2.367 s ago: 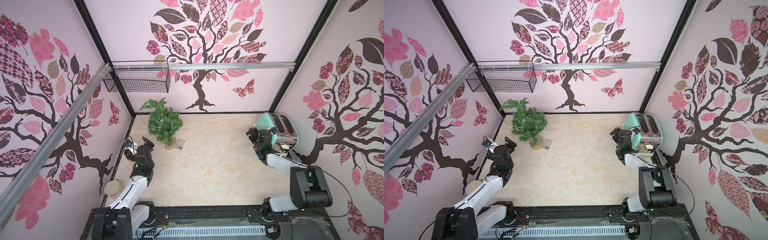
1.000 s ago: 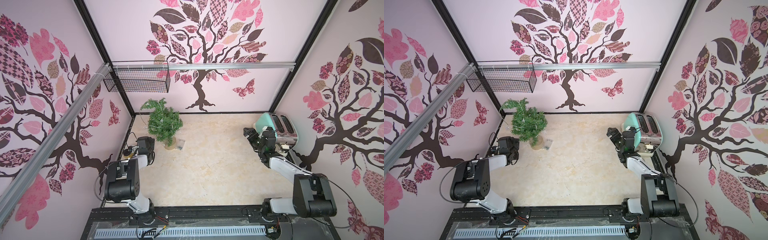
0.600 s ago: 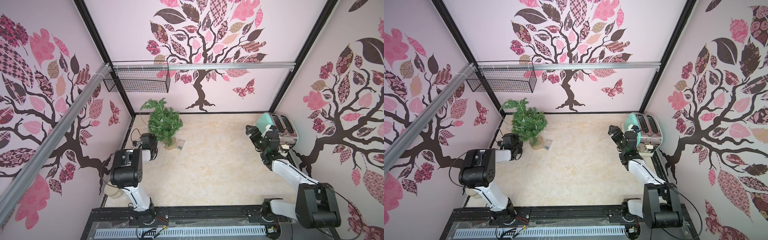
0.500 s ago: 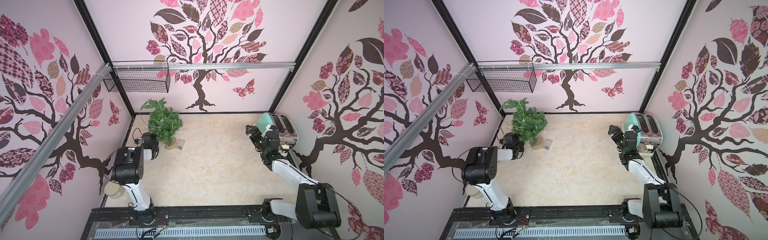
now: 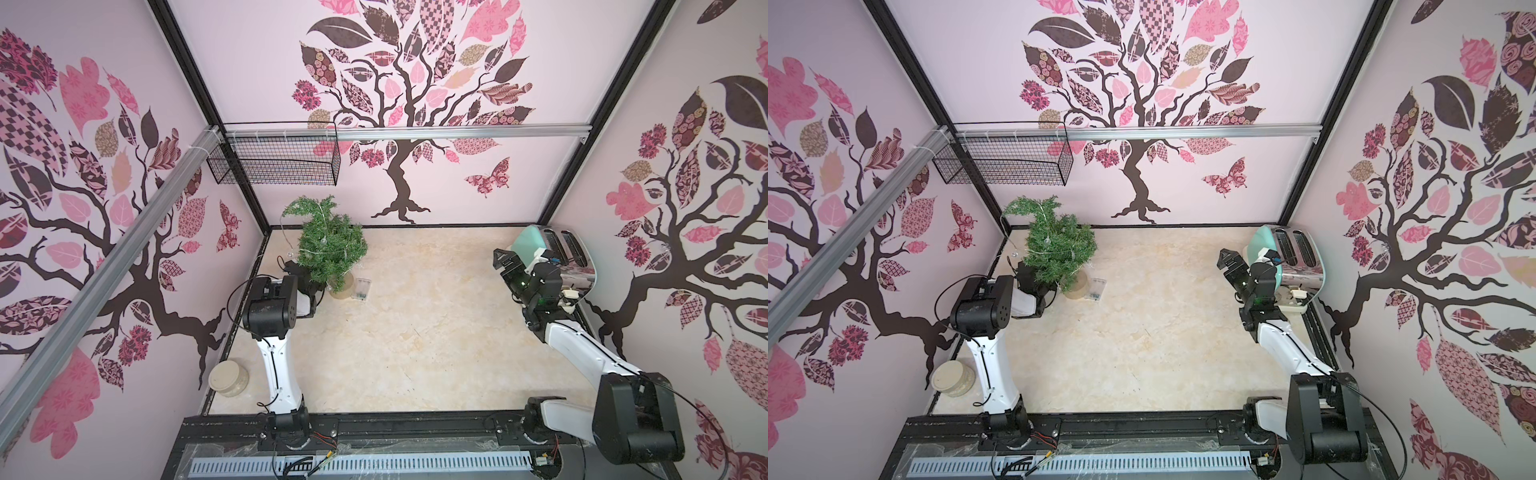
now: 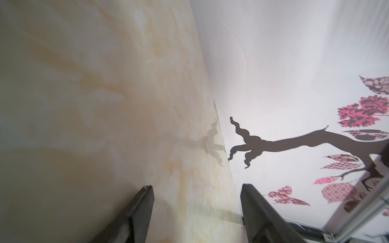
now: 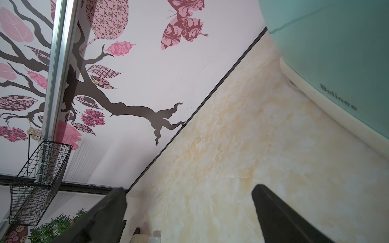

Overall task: Remove string lights from the small christmas tree
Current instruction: Move the christmas tree to the center of the board.

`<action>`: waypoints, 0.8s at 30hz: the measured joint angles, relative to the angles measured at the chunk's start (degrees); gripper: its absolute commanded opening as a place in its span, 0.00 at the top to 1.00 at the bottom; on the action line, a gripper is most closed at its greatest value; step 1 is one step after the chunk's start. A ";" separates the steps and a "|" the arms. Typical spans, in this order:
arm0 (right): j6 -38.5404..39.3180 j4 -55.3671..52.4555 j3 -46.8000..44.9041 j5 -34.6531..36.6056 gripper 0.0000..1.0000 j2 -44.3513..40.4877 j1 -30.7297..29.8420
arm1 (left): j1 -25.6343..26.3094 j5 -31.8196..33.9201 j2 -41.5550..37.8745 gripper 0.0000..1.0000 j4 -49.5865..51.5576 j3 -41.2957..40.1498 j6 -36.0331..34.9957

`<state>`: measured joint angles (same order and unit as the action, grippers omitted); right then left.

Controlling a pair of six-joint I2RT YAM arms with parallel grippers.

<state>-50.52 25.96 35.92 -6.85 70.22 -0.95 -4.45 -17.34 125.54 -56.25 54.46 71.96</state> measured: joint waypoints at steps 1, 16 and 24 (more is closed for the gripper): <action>0.00 0.00 0.00 0.00 0.00 0.00 0.00 | 0.00 -1.49 0.90 0.31 -1.66 0.39 0.04; 0.42 -0.07 -0.02 0.28 0.00 0.00 0.00 | 9.79 -9.35 4.70 0.33 -7.89 2.71 -0.02; 0.42 -0.52 -0.74 1.79 0.00 0.00 0.00 | 18.64 -6.69 4.61 0.33 -15.17 -2.34 3.08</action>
<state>-50.11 25.43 35.18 -5.06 70.22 -0.95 14.20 -24.03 130.15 -71.42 52.12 75.05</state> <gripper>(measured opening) 0.995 0.671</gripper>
